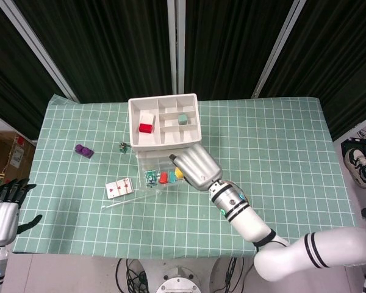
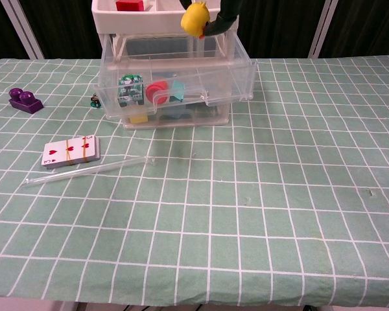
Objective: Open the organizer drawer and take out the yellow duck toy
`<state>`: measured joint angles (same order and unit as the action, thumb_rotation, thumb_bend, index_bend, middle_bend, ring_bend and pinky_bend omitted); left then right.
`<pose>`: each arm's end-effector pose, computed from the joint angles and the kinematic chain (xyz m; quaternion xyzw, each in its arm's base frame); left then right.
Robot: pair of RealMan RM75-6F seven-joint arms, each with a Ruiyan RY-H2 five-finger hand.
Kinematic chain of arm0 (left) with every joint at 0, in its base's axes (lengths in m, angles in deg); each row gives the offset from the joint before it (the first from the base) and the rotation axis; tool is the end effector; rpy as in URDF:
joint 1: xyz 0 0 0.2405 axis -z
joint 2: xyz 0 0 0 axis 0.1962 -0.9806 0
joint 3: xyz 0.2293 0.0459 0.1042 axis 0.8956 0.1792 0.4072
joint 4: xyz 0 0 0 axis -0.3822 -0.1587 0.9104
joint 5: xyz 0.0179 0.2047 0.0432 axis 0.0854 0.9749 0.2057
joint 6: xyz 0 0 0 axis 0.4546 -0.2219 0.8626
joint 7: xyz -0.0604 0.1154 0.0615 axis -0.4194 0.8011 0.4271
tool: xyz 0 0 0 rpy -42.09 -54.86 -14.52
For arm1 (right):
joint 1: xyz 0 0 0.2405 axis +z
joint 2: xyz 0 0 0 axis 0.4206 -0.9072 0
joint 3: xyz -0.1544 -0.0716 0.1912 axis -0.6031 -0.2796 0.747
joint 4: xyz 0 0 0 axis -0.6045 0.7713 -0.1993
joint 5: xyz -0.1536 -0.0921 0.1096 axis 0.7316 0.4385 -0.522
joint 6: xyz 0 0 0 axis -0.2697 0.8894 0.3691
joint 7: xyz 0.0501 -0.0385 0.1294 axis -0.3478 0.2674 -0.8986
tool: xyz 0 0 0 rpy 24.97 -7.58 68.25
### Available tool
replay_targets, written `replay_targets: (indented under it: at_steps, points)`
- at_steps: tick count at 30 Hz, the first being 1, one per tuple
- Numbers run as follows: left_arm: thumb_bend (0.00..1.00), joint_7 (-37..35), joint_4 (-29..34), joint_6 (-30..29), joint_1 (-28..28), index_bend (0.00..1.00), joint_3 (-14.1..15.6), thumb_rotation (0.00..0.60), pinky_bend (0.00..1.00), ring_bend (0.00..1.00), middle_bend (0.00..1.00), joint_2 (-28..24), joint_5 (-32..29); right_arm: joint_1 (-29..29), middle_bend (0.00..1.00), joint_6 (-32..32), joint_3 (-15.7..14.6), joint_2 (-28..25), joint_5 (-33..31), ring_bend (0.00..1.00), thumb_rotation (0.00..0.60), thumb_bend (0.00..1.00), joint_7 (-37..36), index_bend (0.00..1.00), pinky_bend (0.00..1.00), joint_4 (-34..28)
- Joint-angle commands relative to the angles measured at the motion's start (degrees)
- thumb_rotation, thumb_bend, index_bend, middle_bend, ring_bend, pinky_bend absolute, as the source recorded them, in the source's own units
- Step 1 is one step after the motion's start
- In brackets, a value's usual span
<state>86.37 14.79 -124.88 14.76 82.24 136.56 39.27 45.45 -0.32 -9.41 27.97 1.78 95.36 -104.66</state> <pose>-0.3158 0.1743 0.1458 -0.5947 -0.3265 -0.3985 0.6172 0.0238 -0.3082 0.0697 0.8063 -0.2099 0.3889 0.3932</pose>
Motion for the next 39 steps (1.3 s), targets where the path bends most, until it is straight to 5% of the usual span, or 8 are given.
replay_targets:
  at_steps: [1,5,10,19,24,31,39]
  points:
    - [0.09,0.7,0.7,0.1,0.3,0.24,-0.1,0.6,0.18,0.13,0.18,0.0,0.3,-11.0,0.89,-1.6,-8.1,-3.3,18.2,0.93,0.6,0.32,-13.6,0.63,1.0,-3.5]
    - [0.09,1.7,1.7,0.3,0.5,0.24,0.0,0.6,0.18,0.13,0.18,-0.1,0.6,-14.5,0.89,-4.9,-12.4,0.0,26.4,0.93,0.6,0.32,-17.8,0.63,1.0,1.3]
    - [0.09,2.7,2.8,-0.3,0.2,0.24,0.2,0.6,0.18,0.13,0.18,-0.3,0.9,-16.5,0.89,-8.1,-14.1,6.7,32.1,0.93,0.6,0.32,-19.6,0.63,1.0,8.8]
    - [0.09,2.7,2.8,-1.0,-0.6,0.24,0.7,0.6,0.18,0.13,0.18,-0.1,0.8,-18.0,0.89,-11.8,-13.1,21.1,33.3,0.93,0.6,0.32,-11.6,0.6,1.0,25.5]
    - [0.09,2.2,2.3,-1.2,-0.9,0.24,0.7,0.6,0.18,0.13,0.18,0.1,0.7,-18.4,0.89,-13.9,-11.8,25.3,32.2,0.93,0.6,0.32,-10.9,0.49,1.0,30.8]
    - [0.09,1.6,1.5,-1.2,-0.9,0.24,0.7,0.6,0.18,0.13,0.18,0.3,0.7,-19.6,0.89,-13.7,-11.3,24.1,32.9,0.93,0.6,0.32,-9.7,0.05,1.0,29.3]
    - [0.09,0.6,0.4,-1.2,-0.7,0.24,0.5,0.6,0.18,0.13,0.18,0.9,1.0,-26.6,0.83,-3.3,-14.5,11.9,39.5,0.88,0.6,0.32,-10.1,0.02,1.0,18.0]
